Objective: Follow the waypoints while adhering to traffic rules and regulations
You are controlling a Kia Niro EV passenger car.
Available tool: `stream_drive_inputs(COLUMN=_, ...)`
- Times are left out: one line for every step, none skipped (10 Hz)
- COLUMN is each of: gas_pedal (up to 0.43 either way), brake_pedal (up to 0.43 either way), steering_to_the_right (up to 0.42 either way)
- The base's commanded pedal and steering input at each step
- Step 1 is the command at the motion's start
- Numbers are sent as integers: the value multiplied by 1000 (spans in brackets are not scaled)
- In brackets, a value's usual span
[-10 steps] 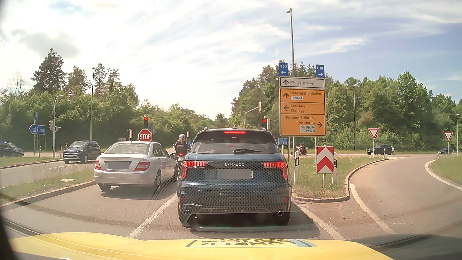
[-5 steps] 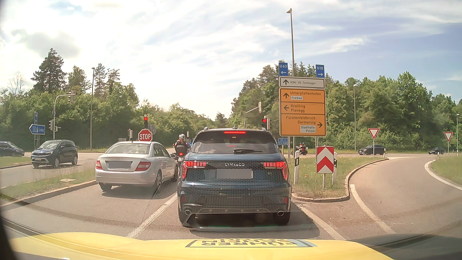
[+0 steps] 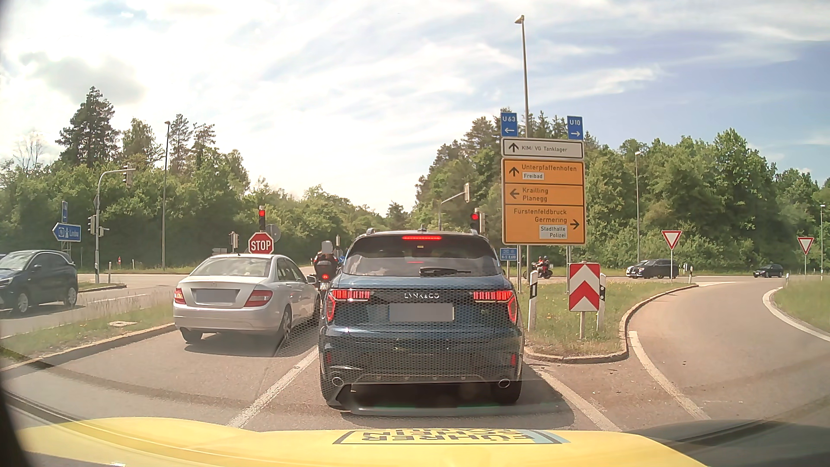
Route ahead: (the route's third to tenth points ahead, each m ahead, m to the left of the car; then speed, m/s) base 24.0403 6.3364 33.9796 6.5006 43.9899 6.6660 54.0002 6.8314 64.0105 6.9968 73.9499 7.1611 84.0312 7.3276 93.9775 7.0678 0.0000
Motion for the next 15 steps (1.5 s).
stream_drive_inputs(gas_pedal=0, brake_pedal=201, steering_to_the_right=-26)
stream_drive_inputs(gas_pedal=0, brake_pedal=201, steering_to_the_right=-26)
stream_drive_inputs(gas_pedal=0, brake_pedal=201, steering_to_the_right=-26)
stream_drive_inputs(gas_pedal=0, brake_pedal=201, steering_to_the_right=-26)
stream_drive_inputs(gas_pedal=0, brake_pedal=201, steering_to_the_right=-26)
stream_drive_inputs(gas_pedal=0, brake_pedal=201, steering_to_the_right=-26)
stream_drive_inputs(gas_pedal=0, brake_pedal=201, steering_to_the_right=-26)
stream_drive_inputs(gas_pedal=0, brake_pedal=201, steering_to_the_right=-26)
stream_drive_inputs(gas_pedal=0, brake_pedal=195, steering_to_the_right=-26)
stream_drive_inputs(gas_pedal=0, brake_pedal=201, steering_to_the_right=-26)
stream_drive_inputs(gas_pedal=0, brake_pedal=201, steering_to_the_right=-26)
stream_drive_inputs(gas_pedal=0, brake_pedal=201, steering_to_the_right=-26)
stream_drive_inputs(gas_pedal=0, brake_pedal=201, steering_to_the_right=-26)
stream_drive_inputs(gas_pedal=0, brake_pedal=201, steering_to_the_right=-26)
stream_drive_inputs(gas_pedal=0, brake_pedal=201, steering_to_the_right=-26)
